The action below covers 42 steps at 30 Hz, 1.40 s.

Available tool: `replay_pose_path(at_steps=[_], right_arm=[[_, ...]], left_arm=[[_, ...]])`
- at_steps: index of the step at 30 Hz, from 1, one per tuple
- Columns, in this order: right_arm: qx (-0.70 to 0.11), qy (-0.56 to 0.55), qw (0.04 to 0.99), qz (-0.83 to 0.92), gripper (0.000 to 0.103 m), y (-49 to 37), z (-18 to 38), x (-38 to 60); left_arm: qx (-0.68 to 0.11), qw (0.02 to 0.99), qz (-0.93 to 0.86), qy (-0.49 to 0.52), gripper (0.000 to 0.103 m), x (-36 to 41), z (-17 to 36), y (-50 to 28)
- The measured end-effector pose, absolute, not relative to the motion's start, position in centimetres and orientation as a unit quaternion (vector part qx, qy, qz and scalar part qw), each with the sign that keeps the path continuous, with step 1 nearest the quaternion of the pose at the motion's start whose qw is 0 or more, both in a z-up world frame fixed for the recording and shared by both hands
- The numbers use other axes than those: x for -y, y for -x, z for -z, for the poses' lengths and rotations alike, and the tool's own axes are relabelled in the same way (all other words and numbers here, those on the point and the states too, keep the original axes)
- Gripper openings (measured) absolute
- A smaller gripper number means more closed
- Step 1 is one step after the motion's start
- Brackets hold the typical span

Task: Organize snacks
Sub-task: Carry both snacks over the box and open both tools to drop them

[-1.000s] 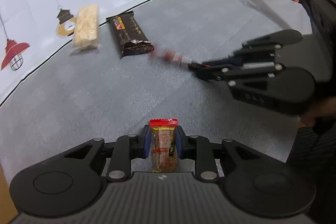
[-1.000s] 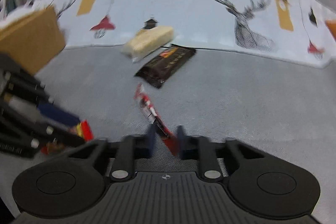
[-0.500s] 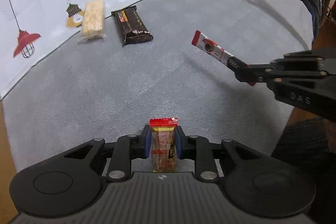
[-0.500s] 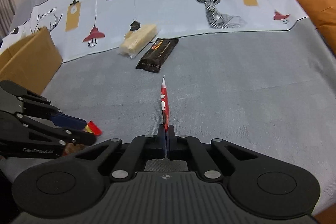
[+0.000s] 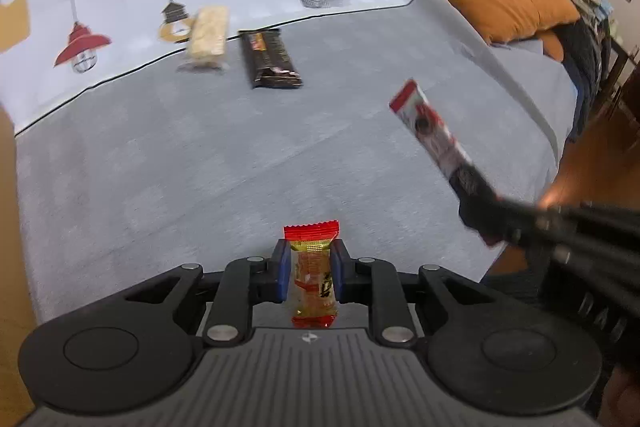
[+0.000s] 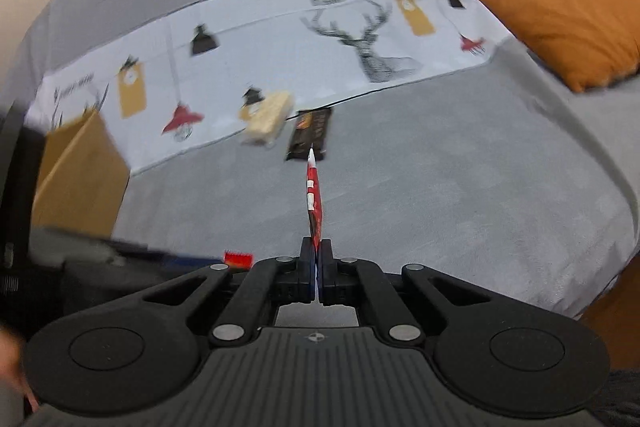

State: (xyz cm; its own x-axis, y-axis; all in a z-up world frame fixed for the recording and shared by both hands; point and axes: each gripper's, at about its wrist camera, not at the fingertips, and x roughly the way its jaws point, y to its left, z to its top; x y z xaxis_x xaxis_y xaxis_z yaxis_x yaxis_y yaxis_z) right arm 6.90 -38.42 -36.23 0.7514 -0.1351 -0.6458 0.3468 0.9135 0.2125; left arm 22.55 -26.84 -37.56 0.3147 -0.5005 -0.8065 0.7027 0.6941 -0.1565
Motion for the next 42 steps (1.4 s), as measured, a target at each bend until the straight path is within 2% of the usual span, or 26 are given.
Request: replay_pose_path(at_steps=[4,9,13,23,31,35,42], right_arm=[[-0.345,-0.167,0.911,0.154,0.001,-7.8,36.6,35.5],[-0.327,-0.184,0.907,0.191,0.001,-8.5,34.9,32.3],[-0.295,-0.193,0.915,0.197,0.001,-8.5,33.0,30.6],[-0.245,-0.161,0.946,0.138,0.001,-8.3,25.9,26.8],[-0.174,-0.131,0.974,0.058,0.001,-9.8,18.6,19.0],[-0.156,-0.107,0.982,0.020,0.001,-10.3,15.7,16.2],[-0.151,-0.083,0.984,-0.039,0.001,-11.1,13.9,12.9]], left_arm=[[-0.451,0.800,0.383,-0.099,0.022,25.1,36.9,-23.7],[-0.447,0.794,0.405,-0.079,0.022,22.3,34.4,-23.0],[-0.406,0.815,0.406,-0.083,0.022,19.8,31.7,-22.1],[-0.362,0.874,0.325,-0.002,0.022,10.6,24.1,-21.5],[-0.245,0.931,0.270,-0.031,0.022,1.7,15.3,-19.4],[-0.216,0.945,0.245,-0.004,0.022,-2.3,12.2,-19.0],[-0.227,0.954,0.193,0.006,0.022,-6.8,12.8,-19.7]])
